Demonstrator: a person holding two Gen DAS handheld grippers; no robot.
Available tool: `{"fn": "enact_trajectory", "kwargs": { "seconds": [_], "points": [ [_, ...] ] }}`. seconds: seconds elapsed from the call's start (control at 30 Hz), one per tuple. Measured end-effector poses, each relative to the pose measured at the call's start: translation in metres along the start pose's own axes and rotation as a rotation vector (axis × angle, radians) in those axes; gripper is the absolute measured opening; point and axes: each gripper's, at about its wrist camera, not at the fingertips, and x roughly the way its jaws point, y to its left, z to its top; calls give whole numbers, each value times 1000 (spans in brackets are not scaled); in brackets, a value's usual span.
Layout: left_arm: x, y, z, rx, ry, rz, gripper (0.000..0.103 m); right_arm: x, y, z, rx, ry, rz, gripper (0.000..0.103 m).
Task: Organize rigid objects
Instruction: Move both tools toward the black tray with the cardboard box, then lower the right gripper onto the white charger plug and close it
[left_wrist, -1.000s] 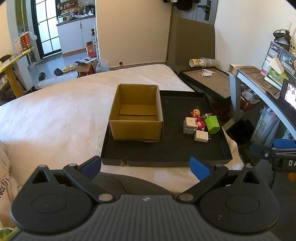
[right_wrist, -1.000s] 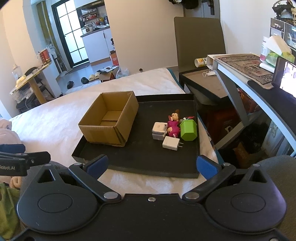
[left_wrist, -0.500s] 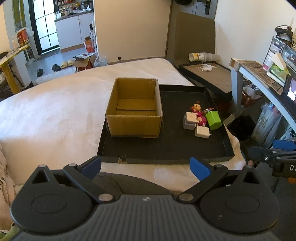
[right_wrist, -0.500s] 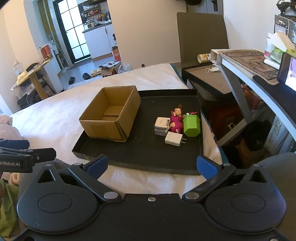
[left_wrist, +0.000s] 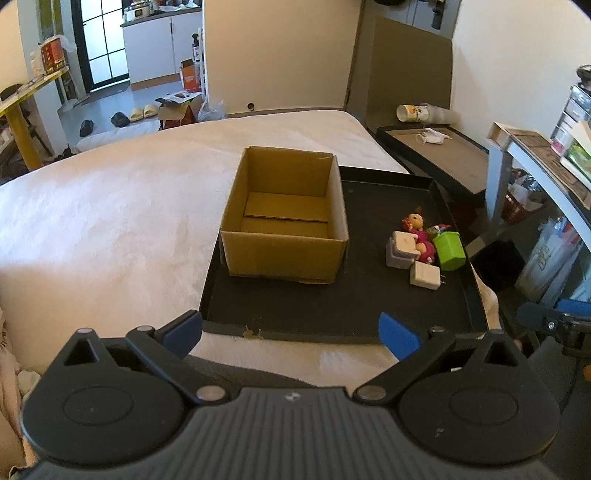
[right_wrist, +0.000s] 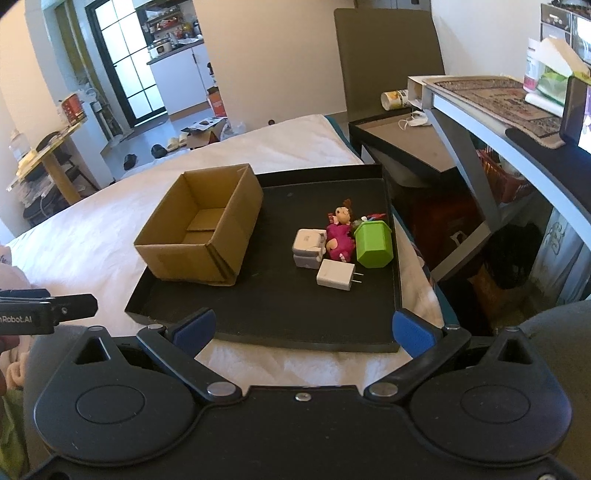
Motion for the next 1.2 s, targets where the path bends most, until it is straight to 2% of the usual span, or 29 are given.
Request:
{"fn": "enact_trajectory", "kwargs": {
  "seconds": [0.53, 1.0, 1.1, 1.2],
  "points": [
    [37, 13, 24, 9, 15, -7, 101, 40, -16, 16, 71, 35, 6, 103],
    [60, 35, 51, -19, 34, 24, 99, 62, -22, 41, 118, 33, -2, 103],
    [67, 43, 56, -38, 37, 31, 99, 65, -30, 48, 143, 40, -5, 101],
    [74, 50, 61, -51, 39, 42, 99, 72, -33, 51, 156, 62, 1, 96]
  ]
}}
